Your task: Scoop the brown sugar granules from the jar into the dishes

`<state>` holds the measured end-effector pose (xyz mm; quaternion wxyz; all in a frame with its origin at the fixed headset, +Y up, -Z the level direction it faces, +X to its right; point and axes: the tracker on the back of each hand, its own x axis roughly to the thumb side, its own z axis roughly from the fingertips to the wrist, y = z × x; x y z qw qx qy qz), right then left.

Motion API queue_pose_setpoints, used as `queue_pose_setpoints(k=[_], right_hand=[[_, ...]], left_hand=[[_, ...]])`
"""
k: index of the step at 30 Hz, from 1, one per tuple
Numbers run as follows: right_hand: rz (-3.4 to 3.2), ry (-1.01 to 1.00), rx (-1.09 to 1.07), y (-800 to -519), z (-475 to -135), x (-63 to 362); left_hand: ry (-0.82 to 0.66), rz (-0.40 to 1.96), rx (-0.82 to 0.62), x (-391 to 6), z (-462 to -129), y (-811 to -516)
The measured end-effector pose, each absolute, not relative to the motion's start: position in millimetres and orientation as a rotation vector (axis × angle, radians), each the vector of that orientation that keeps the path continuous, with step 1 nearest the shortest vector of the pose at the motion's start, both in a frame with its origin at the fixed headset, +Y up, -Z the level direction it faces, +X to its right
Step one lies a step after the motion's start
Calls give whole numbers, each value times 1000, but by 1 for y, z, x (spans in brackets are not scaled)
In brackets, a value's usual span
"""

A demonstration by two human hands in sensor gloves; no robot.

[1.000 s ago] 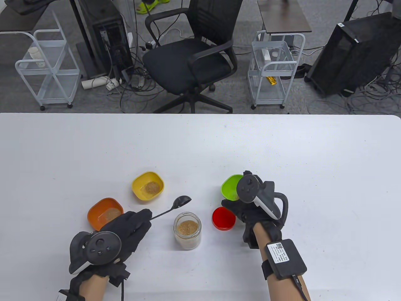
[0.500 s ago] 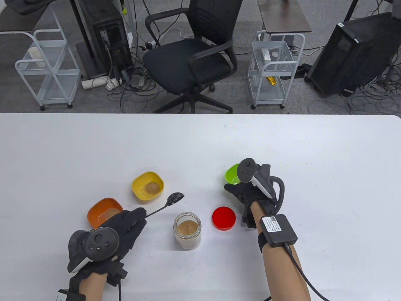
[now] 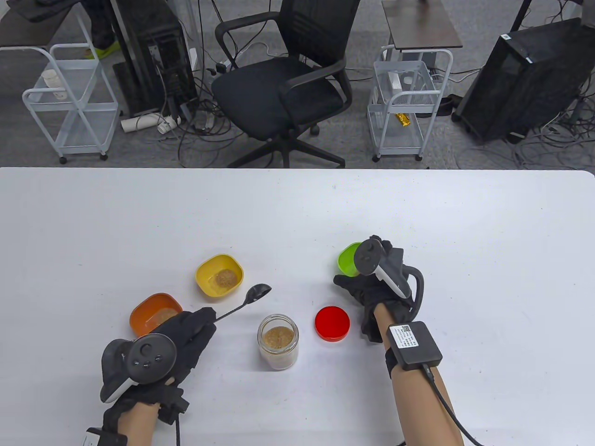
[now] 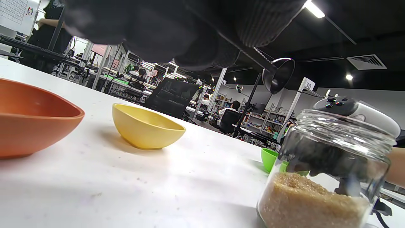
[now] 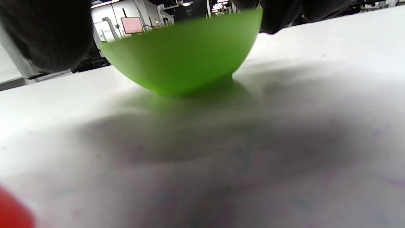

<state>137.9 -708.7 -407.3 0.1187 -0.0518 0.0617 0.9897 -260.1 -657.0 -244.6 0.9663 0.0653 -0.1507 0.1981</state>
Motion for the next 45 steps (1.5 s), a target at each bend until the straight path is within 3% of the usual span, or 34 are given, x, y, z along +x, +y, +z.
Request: queue_pose_setpoints(k=[11,28,36,45], right_hand=[[2927,75,-17,-670,-364,129],[2963,-52,100,-643,-275,96],[2889,-103,158,-645,-236,79],[2847,-102,132,-672,-230,77]], left_hand=[[-279,391,108,-262,-249,-659],[-270,387,26,-256,-262,-669],[-285,385,13,-250,-264,-670],[-290,384,7,-249,-265,-672]])
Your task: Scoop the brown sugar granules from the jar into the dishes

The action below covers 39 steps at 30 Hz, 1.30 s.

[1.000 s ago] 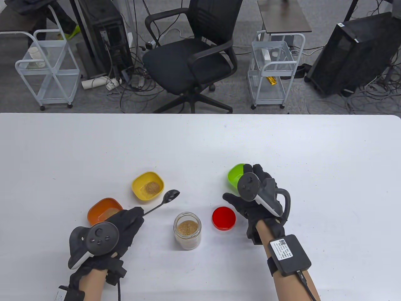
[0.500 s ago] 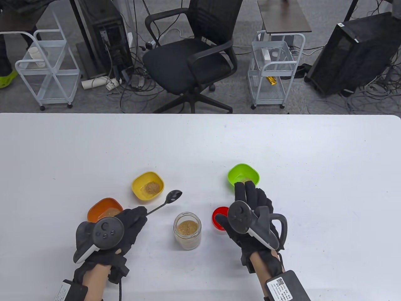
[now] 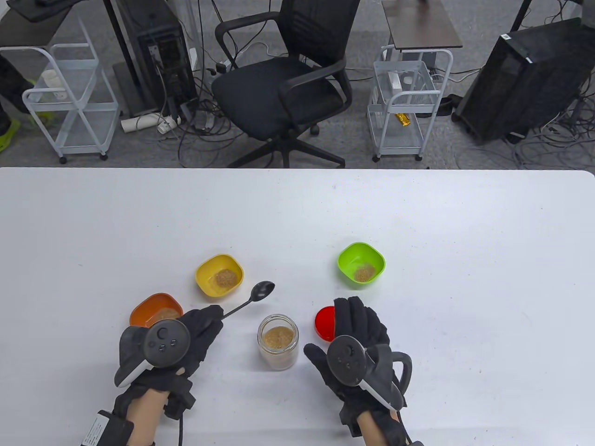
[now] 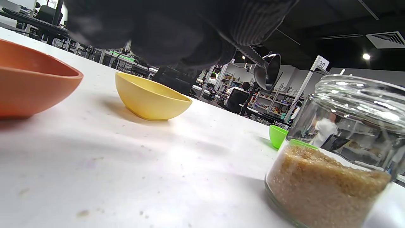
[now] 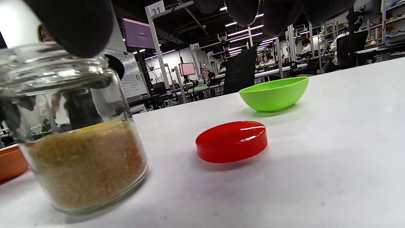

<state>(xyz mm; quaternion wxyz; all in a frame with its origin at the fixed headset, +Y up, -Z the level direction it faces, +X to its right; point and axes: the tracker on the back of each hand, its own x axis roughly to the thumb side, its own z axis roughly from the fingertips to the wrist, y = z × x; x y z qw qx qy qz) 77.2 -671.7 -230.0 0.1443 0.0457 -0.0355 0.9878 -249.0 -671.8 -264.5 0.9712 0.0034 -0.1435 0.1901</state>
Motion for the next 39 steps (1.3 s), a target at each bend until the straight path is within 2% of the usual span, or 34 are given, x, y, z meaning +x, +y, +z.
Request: queue_pose_setpoints(k=[6,20,31,39], right_hand=[[2799,-112,100,-679,-231,88],[2781,-57,103,-682,-233,90],[2761,-39,121,-683,-233,90],[2751,-34,121,-683,-233,92]], left_hand=[[-281,365,-14,-245,-264,-676],[-199,310,-187,-233,-272,-705],[-182,97,-279,-216,-272,-717],[-182,-6,-293,-211,-269,-718]])
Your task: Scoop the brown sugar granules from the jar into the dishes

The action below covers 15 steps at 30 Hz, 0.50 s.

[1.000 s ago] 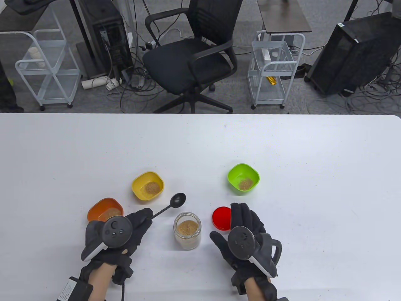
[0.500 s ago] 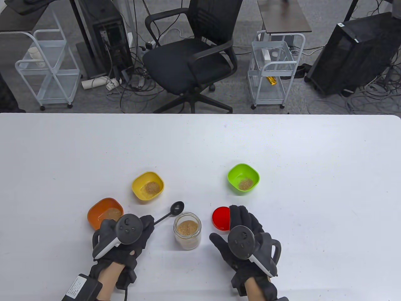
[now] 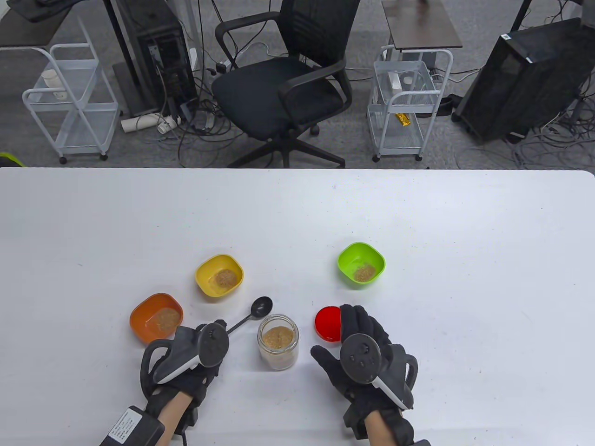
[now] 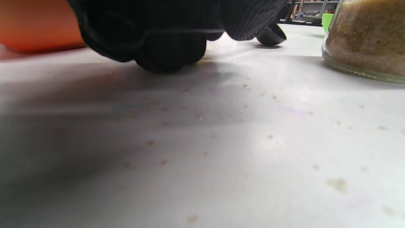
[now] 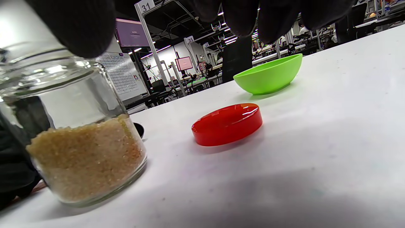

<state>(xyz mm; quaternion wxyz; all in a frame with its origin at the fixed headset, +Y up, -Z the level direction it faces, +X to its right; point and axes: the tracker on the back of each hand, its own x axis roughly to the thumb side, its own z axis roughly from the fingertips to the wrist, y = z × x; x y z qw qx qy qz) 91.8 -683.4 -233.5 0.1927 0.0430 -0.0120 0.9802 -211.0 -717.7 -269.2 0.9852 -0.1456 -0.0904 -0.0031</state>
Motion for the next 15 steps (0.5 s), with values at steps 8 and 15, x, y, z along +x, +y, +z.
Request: queue_pose_setpoints(k=[8,15], right_hand=[[2745,-25,119,-684,-234,93],[2738,-24,113,-683,-235,94]], left_hand=[[-225,-73,-303,-202,-262,-710],[-473,346,-304,-202,-258,-702]])
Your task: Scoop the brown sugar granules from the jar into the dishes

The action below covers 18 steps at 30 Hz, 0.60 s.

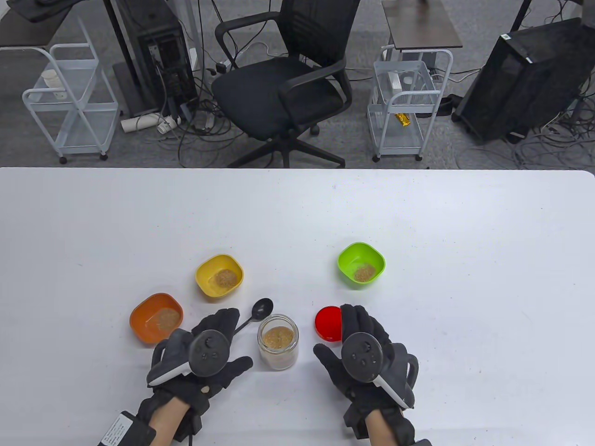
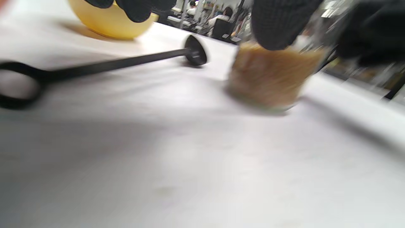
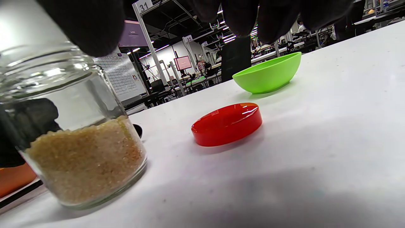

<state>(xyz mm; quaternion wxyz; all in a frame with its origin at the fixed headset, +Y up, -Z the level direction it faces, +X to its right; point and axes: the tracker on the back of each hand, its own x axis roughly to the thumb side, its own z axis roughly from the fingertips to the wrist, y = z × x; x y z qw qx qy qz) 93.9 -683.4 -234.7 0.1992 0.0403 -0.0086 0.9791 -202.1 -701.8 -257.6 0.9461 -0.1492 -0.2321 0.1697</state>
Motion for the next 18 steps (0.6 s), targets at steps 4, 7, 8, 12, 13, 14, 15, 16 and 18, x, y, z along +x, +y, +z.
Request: queue_pose_setpoints(k=[4,7,8,12,13,14,15,16,18], right_hand=[[2731,-25,109,-683,-235,95],[2725,-28,108,-683,-236,96],[2721,-30,107,-682,-236,96],[2710,-25,105,-683,-237,98],[2708,-24,105,-683,-237,98],[2707,-24,105,-683,-237,98],[2707,-24,106,-682,-237,98],[2706,-23,108,-682,-237,98],[2705,-17,112,-683,-238,98]], left_hand=[[-551,569,-351,-198,-263,-707],[-574,603,-371,-191,-269,-704],[-571,613,-391,-188,-272,-702],[-585,630,-488,-179,-282,-700],[-584,647,-497,-177,-284,-701],[-599,662,-511,-175,-286,-703],[-606,668,-522,-173,-286,-705],[-611,681,-521,-173,-287,-707],[-611,736,-498,-174,-287,-712]])
